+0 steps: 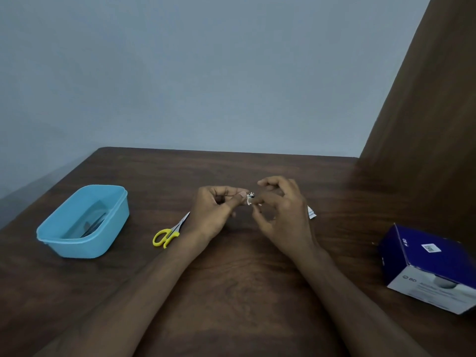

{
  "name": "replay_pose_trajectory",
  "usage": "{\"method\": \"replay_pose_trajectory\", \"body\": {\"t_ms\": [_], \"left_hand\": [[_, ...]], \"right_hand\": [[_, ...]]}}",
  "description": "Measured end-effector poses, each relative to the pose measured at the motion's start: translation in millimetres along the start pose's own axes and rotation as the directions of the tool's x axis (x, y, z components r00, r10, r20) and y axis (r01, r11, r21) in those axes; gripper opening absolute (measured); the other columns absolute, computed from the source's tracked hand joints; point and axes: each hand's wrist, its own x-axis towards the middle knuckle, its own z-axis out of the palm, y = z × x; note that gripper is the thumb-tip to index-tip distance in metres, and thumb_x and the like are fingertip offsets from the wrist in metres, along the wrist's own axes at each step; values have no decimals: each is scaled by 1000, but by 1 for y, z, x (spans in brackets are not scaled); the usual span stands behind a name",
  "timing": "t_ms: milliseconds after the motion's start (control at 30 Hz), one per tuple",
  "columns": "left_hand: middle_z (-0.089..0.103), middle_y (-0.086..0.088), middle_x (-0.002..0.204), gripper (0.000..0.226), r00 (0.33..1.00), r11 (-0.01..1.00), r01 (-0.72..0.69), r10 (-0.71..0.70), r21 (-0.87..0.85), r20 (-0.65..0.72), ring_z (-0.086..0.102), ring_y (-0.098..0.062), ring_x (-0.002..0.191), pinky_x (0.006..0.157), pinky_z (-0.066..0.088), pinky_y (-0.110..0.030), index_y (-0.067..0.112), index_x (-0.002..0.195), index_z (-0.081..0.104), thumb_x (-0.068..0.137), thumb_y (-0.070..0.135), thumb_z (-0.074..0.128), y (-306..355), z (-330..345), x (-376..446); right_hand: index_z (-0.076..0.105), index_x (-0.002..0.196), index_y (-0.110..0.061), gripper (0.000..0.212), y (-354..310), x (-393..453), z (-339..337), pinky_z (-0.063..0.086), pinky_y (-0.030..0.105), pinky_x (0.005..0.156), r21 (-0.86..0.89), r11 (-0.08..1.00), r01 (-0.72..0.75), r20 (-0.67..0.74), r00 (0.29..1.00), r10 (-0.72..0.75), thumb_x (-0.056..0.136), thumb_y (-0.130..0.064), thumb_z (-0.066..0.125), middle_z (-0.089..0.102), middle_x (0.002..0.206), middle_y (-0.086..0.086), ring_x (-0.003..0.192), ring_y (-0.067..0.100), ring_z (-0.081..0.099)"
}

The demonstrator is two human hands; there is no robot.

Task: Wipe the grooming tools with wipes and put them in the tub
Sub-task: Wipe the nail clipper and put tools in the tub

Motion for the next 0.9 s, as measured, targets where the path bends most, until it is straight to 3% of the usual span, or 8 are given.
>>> {"method": "replay_pose_trajectory", "body": {"t_ms": [133,233,333,500,567,667,767,900], "left_hand": [[79,1,74,10,1000,997,5,-5,-78,9,61,4,53,52,46,-13,8,101,82,96,3,74,4,2,-2],[80,2,76,11,1000,990,4,-2,-141,15,65,5,57,52,46,-13,4,104,81,97,2,73,6,2,-3],[82,2,82,8,1000,988,-21,22,-152,5,62,5,59,55,46,-14,5,101,82,96,8,76,8,2,-4],[84,0,95,16,995,993,-61,69,-104,75,70,-7,81,69,54,-19,16,107,84,91,16,83,7,2,-7],[84,3,99,15,990,994,-94,100,-59,98,77,-9,90,79,59,-23,16,107,84,92,16,83,5,2,-7],[84,6,103,6,987,990,-137,137,-17,85,78,-11,101,88,59,-25,16,98,84,94,16,81,2,1,-5],[84,6,99,5,988,989,-148,149,-14,42,78,-9,98,86,60,-24,16,94,84,95,15,79,1,1,-4],[82,-2,89,13,995,995,-92,89,-48,-55,71,-2,75,67,53,-16,7,95,79,102,14,71,1,3,-2]], "right_hand": [[73,85,-11,12,0,3,-5,56,26,87,150,987,-53,-1,999,54,81,-1,78,75,114,1,101,9,72],[70,83,-13,15,-2,2,0,58,34,78,204,976,-79,83,995,63,82,0,76,76,91,-6,86,9,72],[68,81,-13,14,-2,2,6,60,42,70,286,942,-176,64,984,165,85,-3,76,73,81,-7,74,13,72],[67,80,-12,17,3,1,9,63,56,74,535,702,-470,155,871,465,86,-15,82,78,82,3,76,28,76],[68,80,-12,18,3,1,9,65,57,76,571,642,-512,232,851,472,85,-22,82,78,82,7,76,27,77],[69,85,-8,12,-2,0,9,66,48,76,571,613,-546,331,836,437,93,-8,78,78,84,14,76,25,78],[70,88,-6,10,-2,1,10,65,42,75,576,599,-556,341,829,442,96,-5,75,79,88,13,79,21,77],[70,78,-25,25,0,5,9,59,40,82,582,581,-569,277,810,517,93,-6,74,81,104,0,87,11,73]]}}
